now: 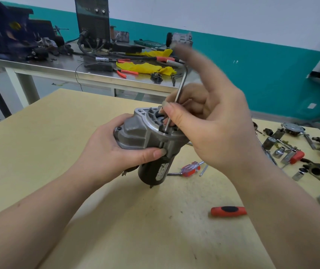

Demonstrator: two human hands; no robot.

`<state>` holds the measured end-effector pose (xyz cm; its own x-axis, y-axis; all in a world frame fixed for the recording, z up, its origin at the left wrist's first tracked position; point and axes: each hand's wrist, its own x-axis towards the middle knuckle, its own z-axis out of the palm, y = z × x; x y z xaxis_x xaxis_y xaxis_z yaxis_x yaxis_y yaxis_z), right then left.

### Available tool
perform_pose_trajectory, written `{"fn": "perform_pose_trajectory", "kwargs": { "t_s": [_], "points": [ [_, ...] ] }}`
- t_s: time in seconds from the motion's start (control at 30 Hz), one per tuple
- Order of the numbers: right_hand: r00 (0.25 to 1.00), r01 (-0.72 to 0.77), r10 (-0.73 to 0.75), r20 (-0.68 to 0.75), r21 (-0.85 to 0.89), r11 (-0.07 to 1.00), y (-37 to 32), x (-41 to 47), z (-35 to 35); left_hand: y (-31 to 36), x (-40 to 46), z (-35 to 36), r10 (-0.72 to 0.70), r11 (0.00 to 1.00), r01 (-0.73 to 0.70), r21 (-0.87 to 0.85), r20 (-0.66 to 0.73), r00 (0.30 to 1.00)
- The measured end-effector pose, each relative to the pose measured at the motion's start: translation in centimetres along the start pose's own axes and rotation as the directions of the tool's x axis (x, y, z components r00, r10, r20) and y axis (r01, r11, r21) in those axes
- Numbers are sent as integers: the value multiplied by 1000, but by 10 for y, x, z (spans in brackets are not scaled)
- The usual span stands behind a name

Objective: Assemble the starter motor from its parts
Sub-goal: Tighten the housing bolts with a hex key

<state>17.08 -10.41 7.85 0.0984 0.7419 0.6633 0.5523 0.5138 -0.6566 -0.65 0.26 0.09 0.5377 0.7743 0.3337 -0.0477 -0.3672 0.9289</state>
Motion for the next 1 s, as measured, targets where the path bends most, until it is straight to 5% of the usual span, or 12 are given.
{"fn": "perform_pose_trajectory", "kwargs": {
  "t_s": [0.33, 0.57, 1.0],
  "points": [
    [995, 97, -91, 36, -271, 958, -8, 20, 5, 3, 0, 1, 1, 1000, -1, -31, 16, 1000],
    [999, 48, -49, -8, -108, 993, -2, 8, 5, 2, 0, 0, 23, 999, -22, -25, 20, 1000],
    [982, 191, -188, 29, -170, 967, -6, 10, -4, -1, 1, -1, -7, 1000, 7, -23, -1, 1000]
  ]
}}
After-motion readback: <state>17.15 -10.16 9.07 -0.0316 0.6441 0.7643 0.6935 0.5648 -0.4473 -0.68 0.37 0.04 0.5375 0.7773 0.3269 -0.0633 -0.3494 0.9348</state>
